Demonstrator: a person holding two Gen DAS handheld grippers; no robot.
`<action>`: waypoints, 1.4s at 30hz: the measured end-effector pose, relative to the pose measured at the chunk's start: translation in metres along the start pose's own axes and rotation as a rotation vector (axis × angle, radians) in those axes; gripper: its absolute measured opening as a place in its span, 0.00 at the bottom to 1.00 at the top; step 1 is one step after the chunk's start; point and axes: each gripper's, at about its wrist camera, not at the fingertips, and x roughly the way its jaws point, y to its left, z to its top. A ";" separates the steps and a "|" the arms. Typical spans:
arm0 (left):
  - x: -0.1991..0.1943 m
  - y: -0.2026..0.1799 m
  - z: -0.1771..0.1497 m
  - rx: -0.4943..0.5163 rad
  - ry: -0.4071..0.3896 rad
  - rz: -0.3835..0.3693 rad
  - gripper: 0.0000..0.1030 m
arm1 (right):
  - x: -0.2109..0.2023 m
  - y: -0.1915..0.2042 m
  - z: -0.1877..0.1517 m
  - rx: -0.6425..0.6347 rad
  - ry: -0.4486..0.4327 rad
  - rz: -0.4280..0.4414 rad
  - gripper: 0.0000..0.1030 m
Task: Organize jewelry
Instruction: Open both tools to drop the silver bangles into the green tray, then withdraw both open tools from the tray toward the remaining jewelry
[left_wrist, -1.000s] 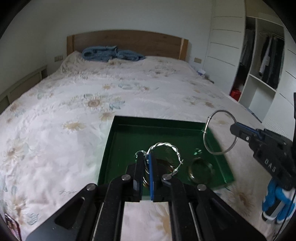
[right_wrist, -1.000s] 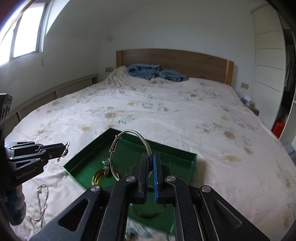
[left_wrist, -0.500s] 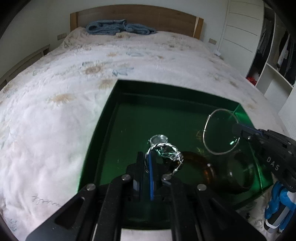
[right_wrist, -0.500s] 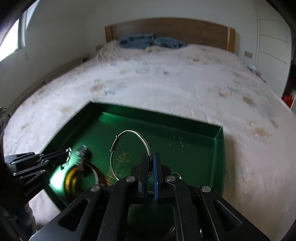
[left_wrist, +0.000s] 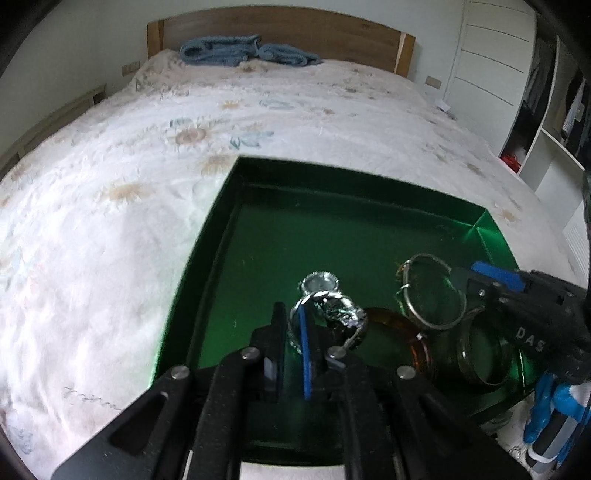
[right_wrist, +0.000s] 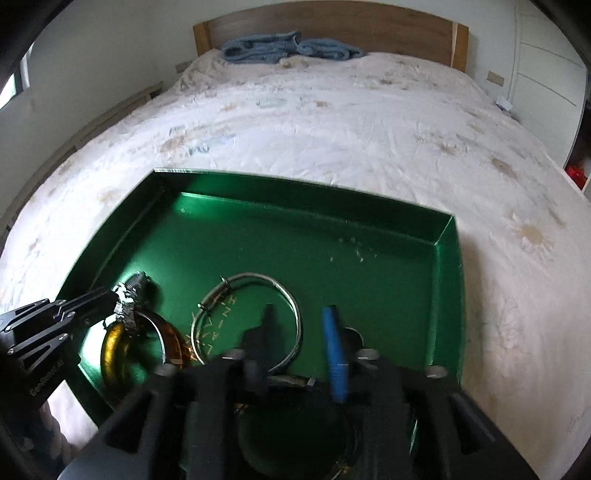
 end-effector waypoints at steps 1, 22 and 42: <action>-0.005 -0.001 0.001 0.007 -0.013 0.004 0.18 | -0.004 -0.001 0.000 0.003 -0.011 -0.001 0.34; -0.165 -0.004 -0.029 0.029 -0.220 -0.018 0.32 | -0.175 0.007 -0.030 0.028 -0.262 0.041 0.54; -0.316 0.038 -0.112 0.054 -0.317 0.014 0.33 | -0.322 -0.007 -0.131 -0.003 -0.401 0.032 0.55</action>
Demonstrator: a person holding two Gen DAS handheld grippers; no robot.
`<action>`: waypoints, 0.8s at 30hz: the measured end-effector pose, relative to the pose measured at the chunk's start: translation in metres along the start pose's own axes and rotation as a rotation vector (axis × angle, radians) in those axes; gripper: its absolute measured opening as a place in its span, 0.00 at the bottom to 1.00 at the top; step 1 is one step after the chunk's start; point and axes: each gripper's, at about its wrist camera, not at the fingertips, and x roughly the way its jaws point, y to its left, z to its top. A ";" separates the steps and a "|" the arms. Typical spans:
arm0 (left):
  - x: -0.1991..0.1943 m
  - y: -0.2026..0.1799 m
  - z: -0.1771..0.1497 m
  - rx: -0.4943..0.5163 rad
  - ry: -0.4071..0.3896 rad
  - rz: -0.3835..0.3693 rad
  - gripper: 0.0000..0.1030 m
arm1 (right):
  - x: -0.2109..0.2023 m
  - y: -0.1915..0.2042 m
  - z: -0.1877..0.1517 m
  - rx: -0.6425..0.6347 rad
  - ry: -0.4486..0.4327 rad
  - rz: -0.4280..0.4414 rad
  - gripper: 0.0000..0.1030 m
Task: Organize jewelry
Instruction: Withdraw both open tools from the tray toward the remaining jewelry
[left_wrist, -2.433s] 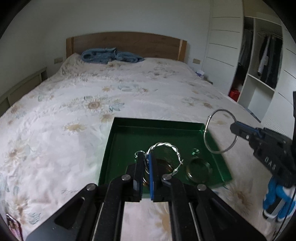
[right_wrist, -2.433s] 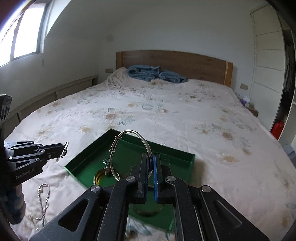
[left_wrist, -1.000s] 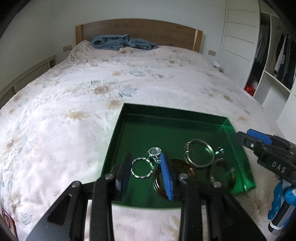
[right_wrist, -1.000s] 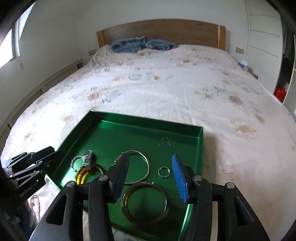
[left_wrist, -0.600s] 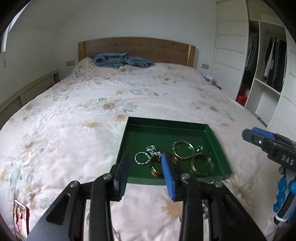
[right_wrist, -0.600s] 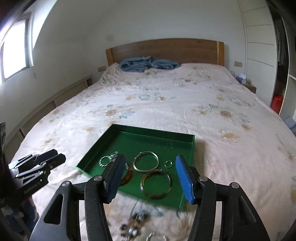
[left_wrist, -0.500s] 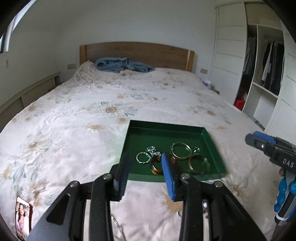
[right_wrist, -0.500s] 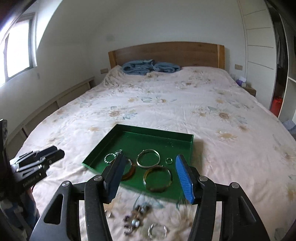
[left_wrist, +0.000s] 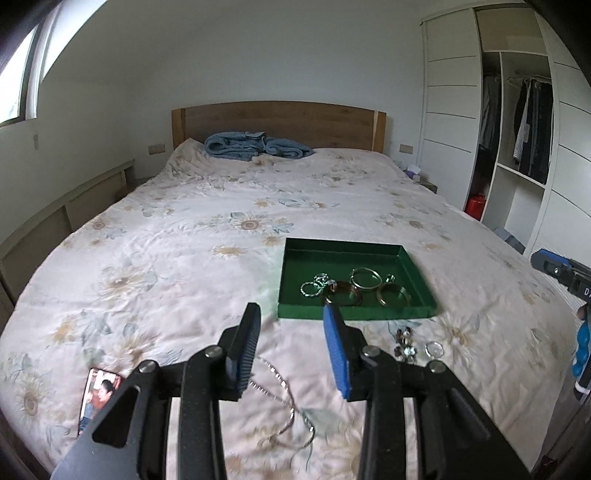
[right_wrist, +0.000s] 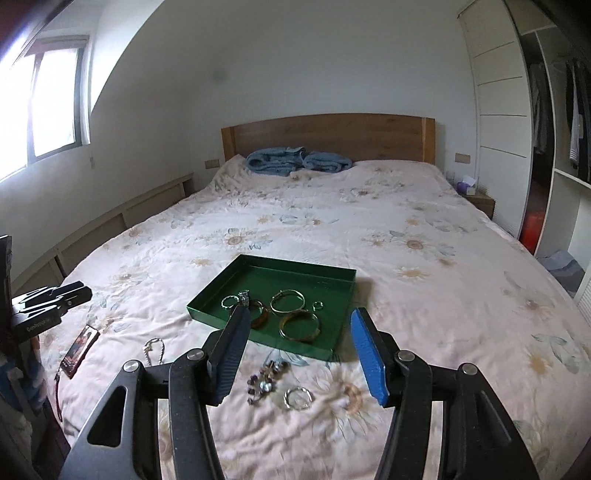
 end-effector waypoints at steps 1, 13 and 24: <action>-0.007 0.000 -0.002 0.007 -0.002 0.005 0.34 | -0.005 -0.002 -0.001 -0.001 -0.004 0.000 0.55; -0.015 -0.014 -0.031 -0.025 0.061 0.003 0.45 | -0.036 -0.028 -0.029 0.016 -0.012 -0.006 0.55; 0.019 -0.047 -0.052 0.028 0.131 -0.036 0.45 | -0.013 -0.041 -0.049 0.028 0.048 0.003 0.55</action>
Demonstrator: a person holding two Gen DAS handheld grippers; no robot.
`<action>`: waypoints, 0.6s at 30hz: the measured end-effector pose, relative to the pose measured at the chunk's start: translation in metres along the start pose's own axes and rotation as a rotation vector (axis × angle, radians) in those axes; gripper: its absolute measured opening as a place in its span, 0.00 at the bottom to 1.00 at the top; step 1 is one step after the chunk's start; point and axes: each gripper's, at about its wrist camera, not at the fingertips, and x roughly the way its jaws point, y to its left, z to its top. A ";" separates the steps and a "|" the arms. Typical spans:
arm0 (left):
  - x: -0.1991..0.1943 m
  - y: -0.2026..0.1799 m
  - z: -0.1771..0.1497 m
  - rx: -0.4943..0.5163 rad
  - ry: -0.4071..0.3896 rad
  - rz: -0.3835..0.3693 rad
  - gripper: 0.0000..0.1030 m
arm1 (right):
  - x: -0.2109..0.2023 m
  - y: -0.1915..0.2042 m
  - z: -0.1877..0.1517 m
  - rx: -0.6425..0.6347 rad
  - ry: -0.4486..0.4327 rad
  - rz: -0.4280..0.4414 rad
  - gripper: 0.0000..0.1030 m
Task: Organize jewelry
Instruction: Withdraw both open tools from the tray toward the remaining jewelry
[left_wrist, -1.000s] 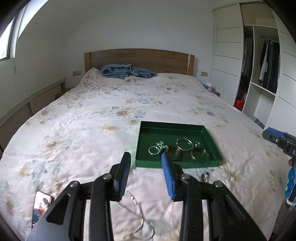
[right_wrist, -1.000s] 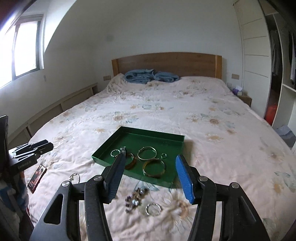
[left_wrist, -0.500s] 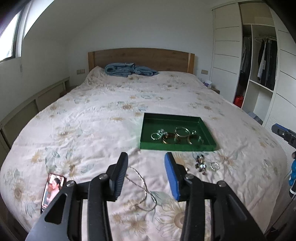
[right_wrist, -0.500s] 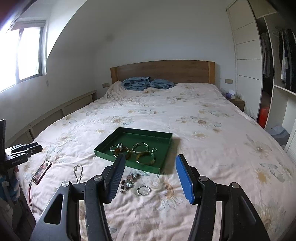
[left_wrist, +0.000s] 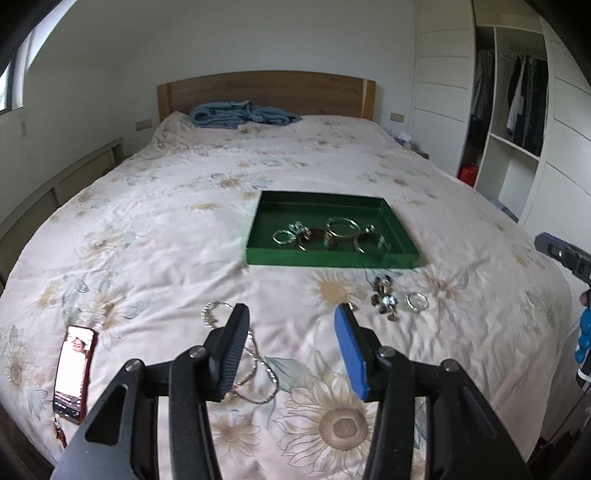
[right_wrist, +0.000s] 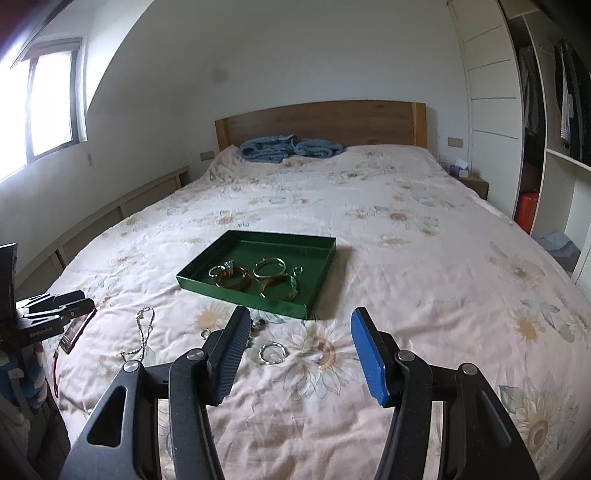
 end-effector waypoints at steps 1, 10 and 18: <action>0.003 -0.002 -0.001 0.003 0.005 -0.003 0.45 | 0.002 0.000 -0.001 -0.001 0.005 0.001 0.55; 0.042 -0.008 -0.011 0.015 0.072 -0.031 0.45 | 0.037 0.004 -0.012 -0.022 0.080 0.038 0.55; 0.081 -0.014 -0.019 0.040 0.144 -0.033 0.45 | 0.084 0.008 -0.027 -0.037 0.176 0.083 0.55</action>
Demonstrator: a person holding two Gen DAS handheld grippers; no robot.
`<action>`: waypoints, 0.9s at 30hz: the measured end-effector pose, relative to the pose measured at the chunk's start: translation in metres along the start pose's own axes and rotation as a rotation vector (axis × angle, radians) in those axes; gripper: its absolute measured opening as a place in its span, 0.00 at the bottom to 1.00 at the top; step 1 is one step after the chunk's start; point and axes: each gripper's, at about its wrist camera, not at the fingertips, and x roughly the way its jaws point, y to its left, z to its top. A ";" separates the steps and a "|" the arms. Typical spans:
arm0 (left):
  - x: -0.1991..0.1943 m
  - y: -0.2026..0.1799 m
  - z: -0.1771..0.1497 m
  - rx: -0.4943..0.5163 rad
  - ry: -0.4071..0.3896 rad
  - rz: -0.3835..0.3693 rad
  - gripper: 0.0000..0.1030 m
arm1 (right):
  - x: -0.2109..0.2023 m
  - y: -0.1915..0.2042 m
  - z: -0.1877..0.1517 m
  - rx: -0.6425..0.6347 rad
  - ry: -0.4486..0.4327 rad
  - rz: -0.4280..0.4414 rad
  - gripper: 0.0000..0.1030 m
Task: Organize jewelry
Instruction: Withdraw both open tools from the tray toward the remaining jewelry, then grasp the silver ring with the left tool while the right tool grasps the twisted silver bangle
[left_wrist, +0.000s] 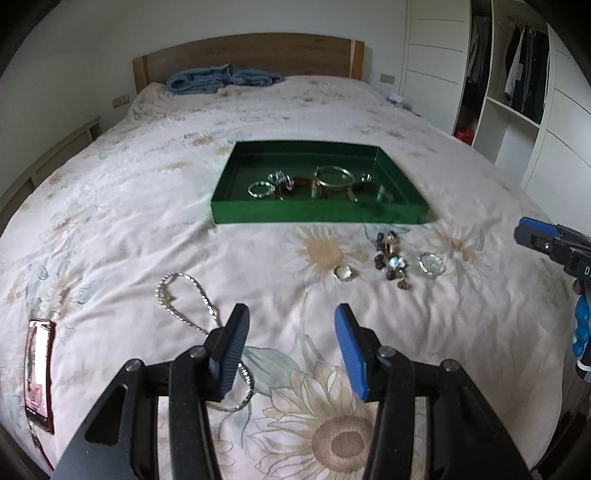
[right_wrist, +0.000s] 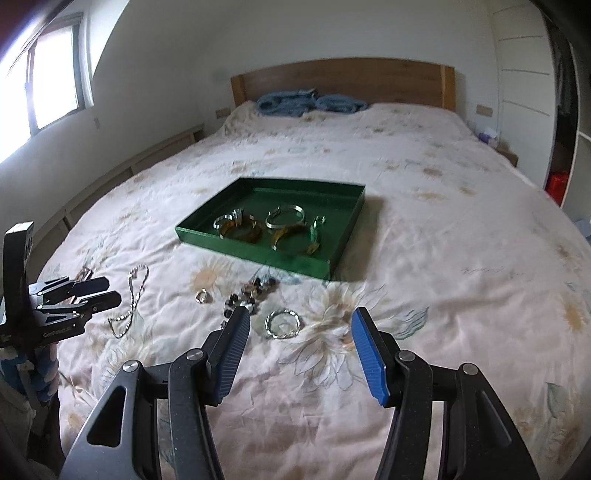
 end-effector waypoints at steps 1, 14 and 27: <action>0.006 -0.001 0.000 0.001 0.010 -0.002 0.45 | 0.007 0.000 -0.001 -0.003 0.013 0.007 0.55; 0.054 -0.018 0.002 0.025 0.086 -0.096 0.45 | 0.073 0.009 -0.011 -0.076 0.131 0.086 0.59; 0.101 -0.034 0.020 0.048 0.139 -0.080 0.45 | 0.115 0.016 -0.017 -0.144 0.208 0.121 0.59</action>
